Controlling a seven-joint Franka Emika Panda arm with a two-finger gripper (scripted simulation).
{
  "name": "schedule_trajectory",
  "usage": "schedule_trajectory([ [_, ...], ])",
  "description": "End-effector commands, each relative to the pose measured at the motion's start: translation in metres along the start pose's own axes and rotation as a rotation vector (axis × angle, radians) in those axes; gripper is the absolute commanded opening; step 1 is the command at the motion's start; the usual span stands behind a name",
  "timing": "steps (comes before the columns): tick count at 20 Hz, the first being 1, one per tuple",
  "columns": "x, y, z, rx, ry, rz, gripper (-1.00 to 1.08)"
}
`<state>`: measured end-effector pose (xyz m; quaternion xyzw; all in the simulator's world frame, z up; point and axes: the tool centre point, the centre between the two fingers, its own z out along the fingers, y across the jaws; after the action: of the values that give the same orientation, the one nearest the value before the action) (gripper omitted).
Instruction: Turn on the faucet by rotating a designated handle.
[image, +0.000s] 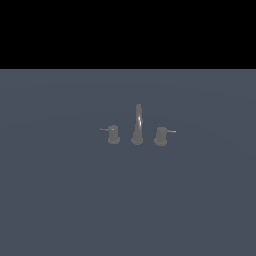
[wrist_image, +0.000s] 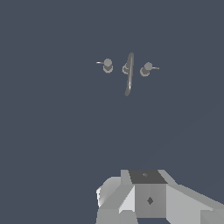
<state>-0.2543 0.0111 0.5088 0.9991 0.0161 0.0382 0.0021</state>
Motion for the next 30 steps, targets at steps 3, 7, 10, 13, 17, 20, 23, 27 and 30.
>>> schedule_trajectory([
  [3,0.0,0.0,0.001,0.0,0.0,0.002,-1.0],
  [7,0.002,-0.004,0.005,-0.001,-0.001,0.019,-1.0],
  [10,0.005,-0.008,0.012,-0.001,-0.002,0.043,-1.0],
  [13,0.008,-0.015,0.021,-0.002,-0.003,0.077,-1.0],
  [17,0.016,-0.026,0.038,-0.004,-0.005,0.137,-1.0],
  [20,0.023,-0.036,0.053,-0.006,-0.008,0.193,-1.0],
  [23,0.032,-0.047,0.071,-0.008,-0.01,0.257,-1.0],
  [27,0.046,-0.061,0.095,-0.01,-0.014,0.343,-1.0],
  [30,0.057,-0.07,0.113,-0.012,-0.016,0.407,-1.0],
])
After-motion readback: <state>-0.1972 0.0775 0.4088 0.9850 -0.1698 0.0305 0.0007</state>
